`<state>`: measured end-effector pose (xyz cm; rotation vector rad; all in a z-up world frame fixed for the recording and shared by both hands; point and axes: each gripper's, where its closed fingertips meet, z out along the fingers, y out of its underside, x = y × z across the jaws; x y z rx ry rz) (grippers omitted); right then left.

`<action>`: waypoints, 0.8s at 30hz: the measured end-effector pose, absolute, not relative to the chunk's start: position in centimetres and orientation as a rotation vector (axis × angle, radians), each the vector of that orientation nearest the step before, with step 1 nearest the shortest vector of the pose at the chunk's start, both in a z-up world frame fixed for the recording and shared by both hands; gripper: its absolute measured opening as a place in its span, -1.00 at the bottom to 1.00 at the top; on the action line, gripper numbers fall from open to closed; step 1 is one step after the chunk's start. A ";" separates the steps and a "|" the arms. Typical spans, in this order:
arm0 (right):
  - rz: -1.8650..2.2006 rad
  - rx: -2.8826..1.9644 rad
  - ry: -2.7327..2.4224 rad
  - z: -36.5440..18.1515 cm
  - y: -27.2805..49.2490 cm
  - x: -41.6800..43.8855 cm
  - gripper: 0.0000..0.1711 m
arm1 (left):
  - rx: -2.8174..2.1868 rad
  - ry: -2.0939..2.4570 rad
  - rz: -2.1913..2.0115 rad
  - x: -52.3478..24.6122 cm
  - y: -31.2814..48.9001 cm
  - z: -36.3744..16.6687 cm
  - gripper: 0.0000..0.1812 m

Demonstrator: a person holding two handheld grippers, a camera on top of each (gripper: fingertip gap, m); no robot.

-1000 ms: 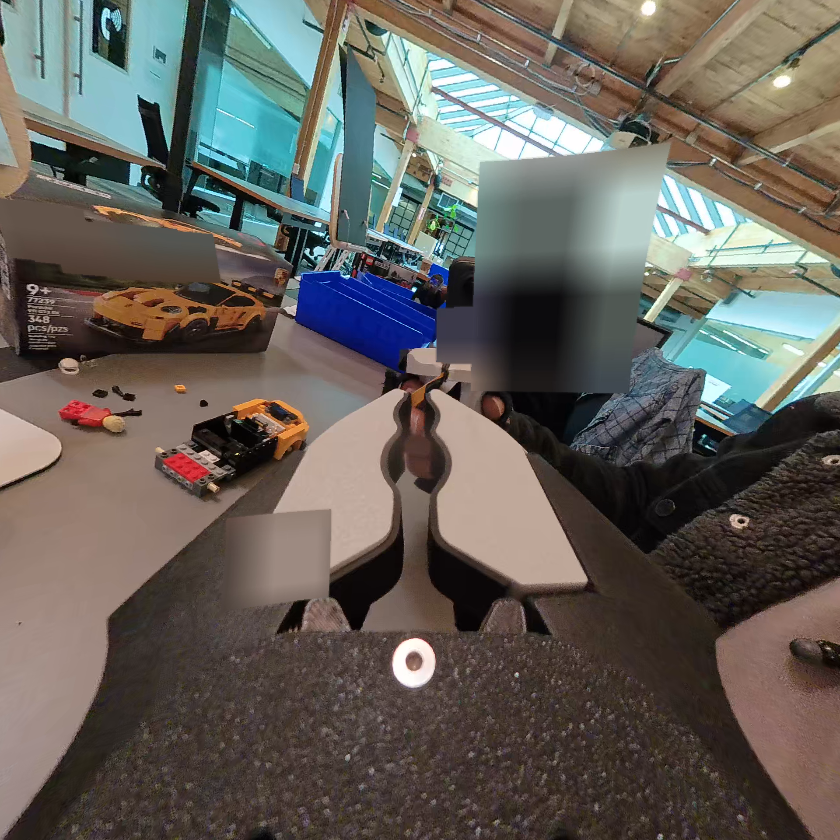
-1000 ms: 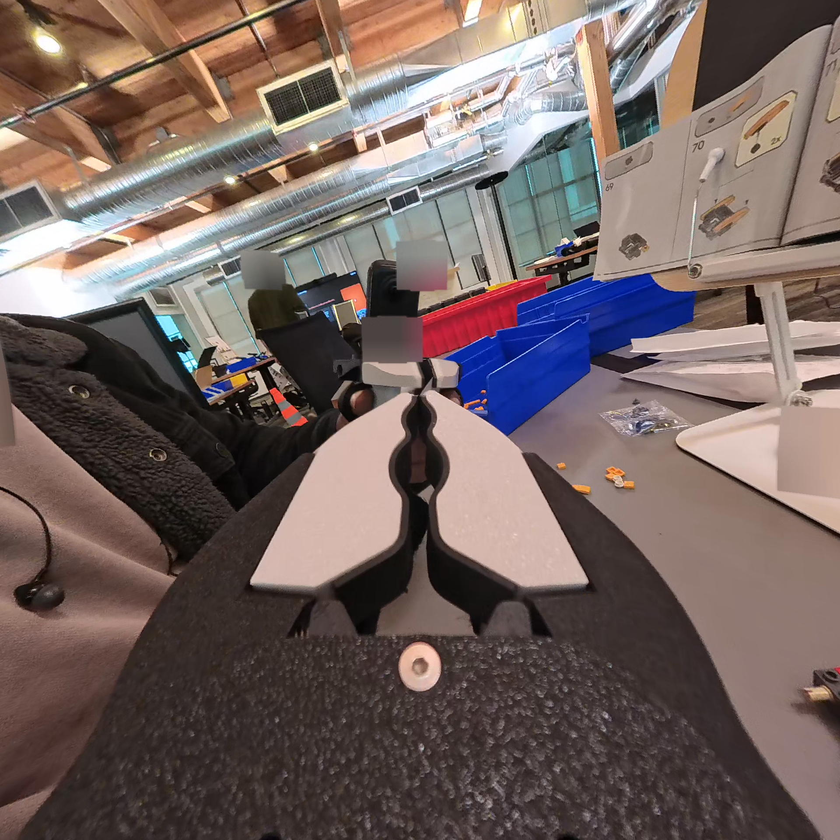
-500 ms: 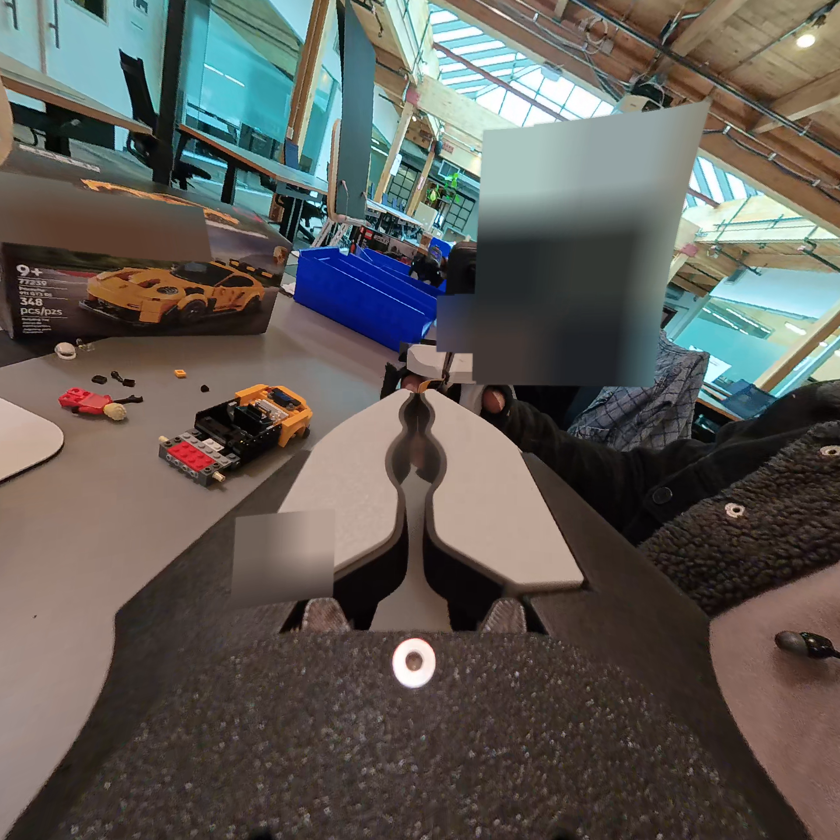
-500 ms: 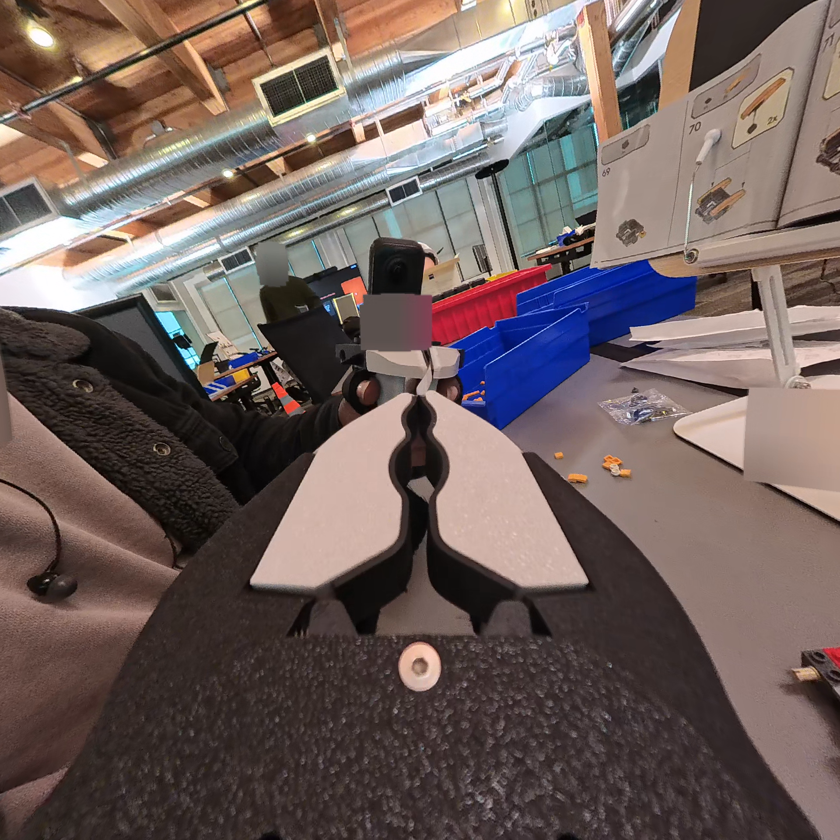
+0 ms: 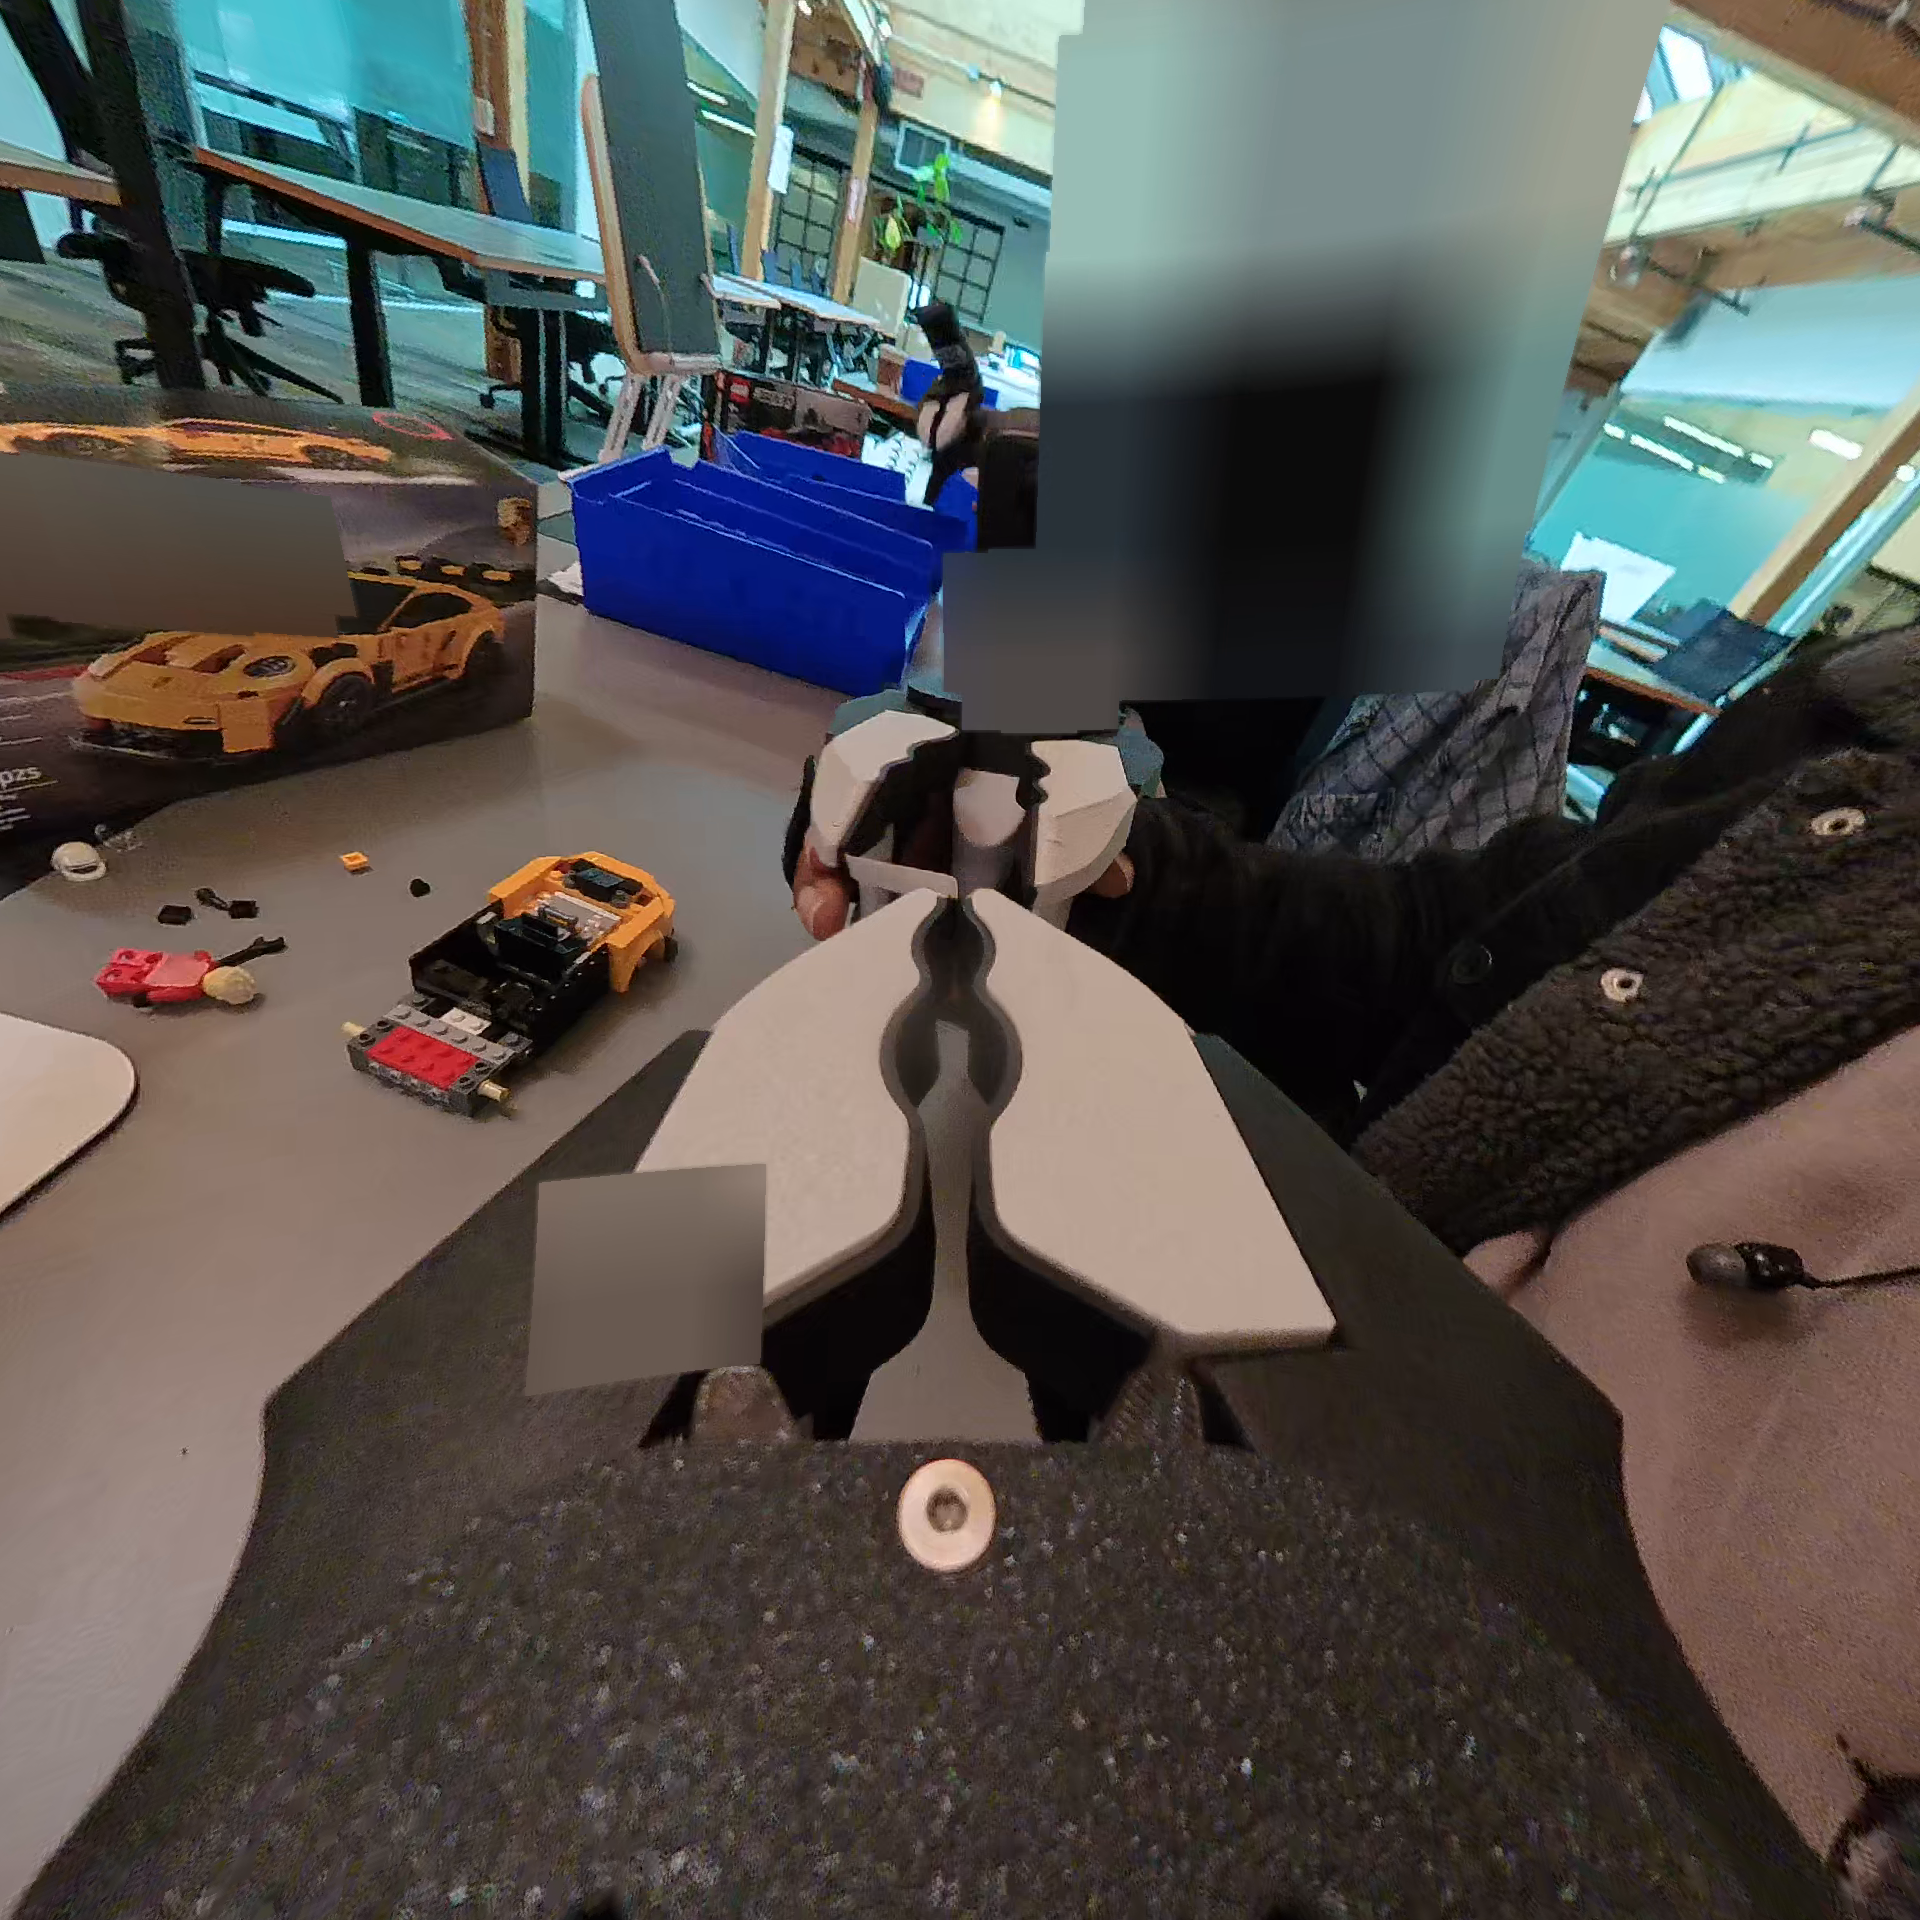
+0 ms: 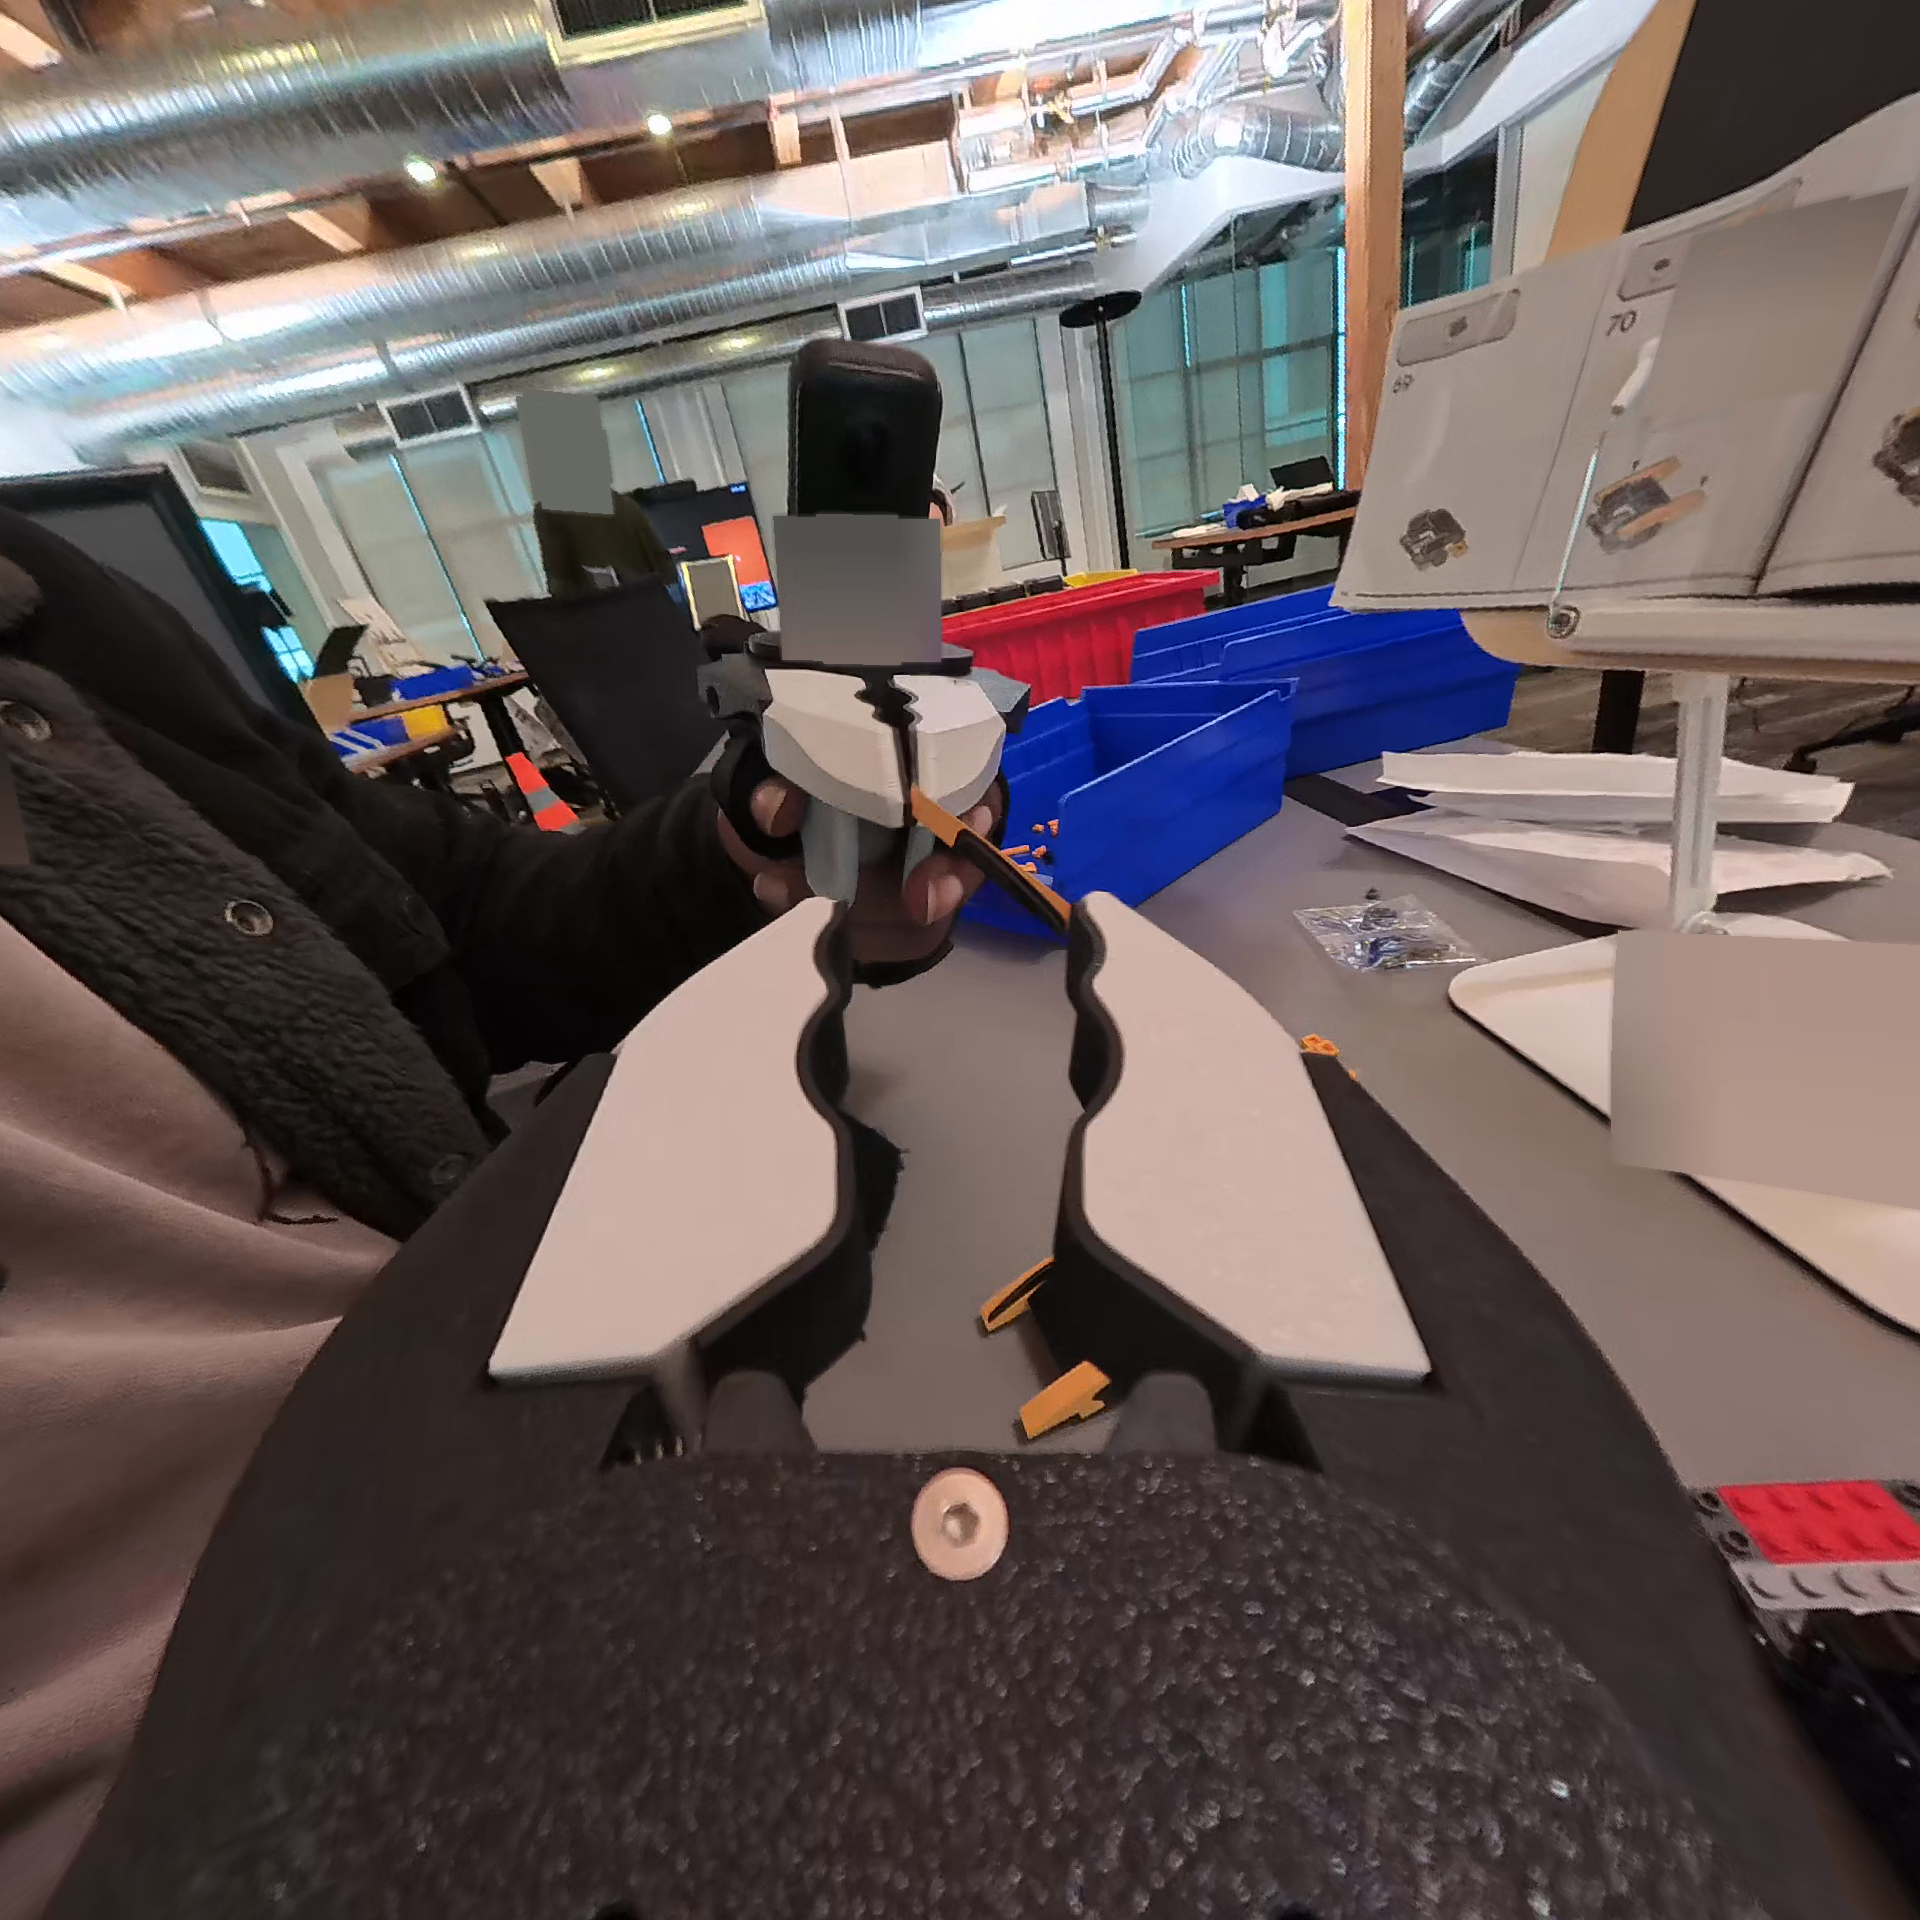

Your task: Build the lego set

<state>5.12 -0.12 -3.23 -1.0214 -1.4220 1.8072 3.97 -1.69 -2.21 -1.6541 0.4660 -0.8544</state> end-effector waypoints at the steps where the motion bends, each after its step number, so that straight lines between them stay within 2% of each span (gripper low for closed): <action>1: 1.813 -1.013 -1.420 -3.1 -0.2 5.2 -0.52 | -1.658 0.487 -0.849 4.2 -1.8 -2.2 -1.00; 3: 1.830 -1.006 -1.412 -2.9 -0.2 5.3 -0.50 | -1.658 0.532 -0.847 4.6 -2.1 -2.0 -1.00; 4: 1.819 -1.033 -1.392 -2.9 0.3 5.2 -0.36 | -1.640 0.550 -0.870 4.8 -2.4 -1.7 -1.00; 5: 1.825 -1.043 -1.386 -2.9 0.6 5.3 -0.33 | -1.623 0.557 -0.896 4.9 -2.6 -1.2 -1.00; 9: 1.815 -1.056 -1.381 -2.8 1.4 5.6 -0.33 | -1.675 0.564 -0.869 4.0 -2.2 -1.2 -1.00; 18: 1.625 -1.153 -1.571 -6.6 2.0 5.2 -0.56 | -2.310 0.648 -1.132 1.2 -0.5 -10.5 -1.00; 24: 1.531 -1.192 -1.801 -10.2 0.4 5.1 -0.63 | -2.491 0.775 -1.454 1.6 -1.2 -13.5 -1.00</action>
